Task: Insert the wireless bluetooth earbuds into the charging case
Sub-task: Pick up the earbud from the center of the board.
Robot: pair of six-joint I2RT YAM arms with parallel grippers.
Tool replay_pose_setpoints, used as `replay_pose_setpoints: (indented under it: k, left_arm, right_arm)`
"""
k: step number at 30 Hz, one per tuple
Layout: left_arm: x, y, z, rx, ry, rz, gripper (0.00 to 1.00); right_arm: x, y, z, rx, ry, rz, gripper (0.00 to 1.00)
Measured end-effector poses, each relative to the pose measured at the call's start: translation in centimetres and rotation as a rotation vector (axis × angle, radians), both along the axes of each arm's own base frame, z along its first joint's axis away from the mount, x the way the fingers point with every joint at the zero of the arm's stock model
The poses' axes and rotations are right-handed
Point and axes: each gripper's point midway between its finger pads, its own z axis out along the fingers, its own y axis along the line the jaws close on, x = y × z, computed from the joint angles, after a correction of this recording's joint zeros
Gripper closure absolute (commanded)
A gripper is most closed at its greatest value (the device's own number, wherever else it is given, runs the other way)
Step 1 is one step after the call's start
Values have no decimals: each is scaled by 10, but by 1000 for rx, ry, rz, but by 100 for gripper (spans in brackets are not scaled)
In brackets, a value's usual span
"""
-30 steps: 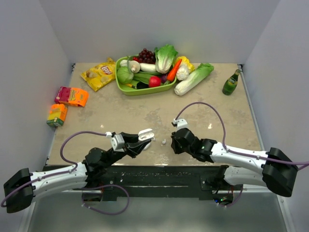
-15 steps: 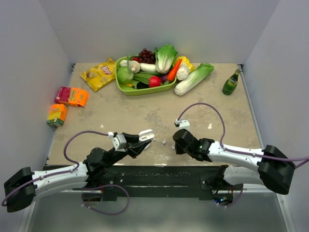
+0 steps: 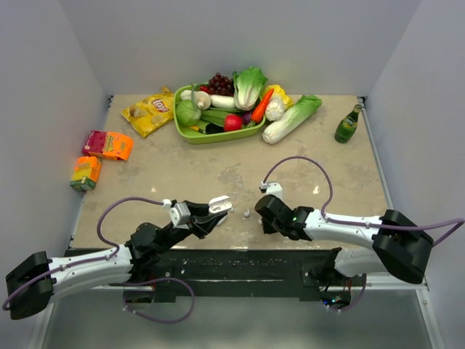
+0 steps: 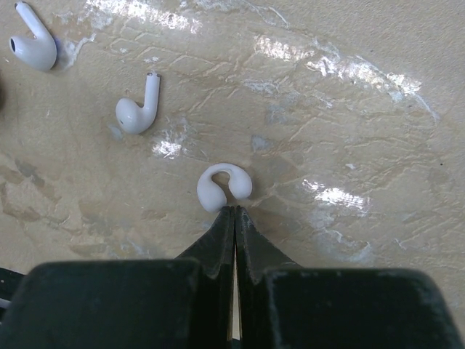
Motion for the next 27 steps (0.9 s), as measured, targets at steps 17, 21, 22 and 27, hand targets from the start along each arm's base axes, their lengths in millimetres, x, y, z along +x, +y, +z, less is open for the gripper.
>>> replay_pose_setpoints:
  k: [17, 21, 22, 27]
  left_arm:
    - [0, 0, 0, -3, -1, 0, 100]
    - [0, 0, 0, -2, -1, 0, 100]
    - [0, 0, 0, -2, -1, 0, 100]
    - [0, -1, -1, 1, 1, -1, 100]
  right_arm:
    - [-1, 21, -3, 46, 34, 45, 100]
    - [0, 28, -2, 58, 40, 62, 100]
    - [0, 29, -1, 62, 40, 67, 100]
    - [-1, 32, 20, 97, 16, 102, 95]
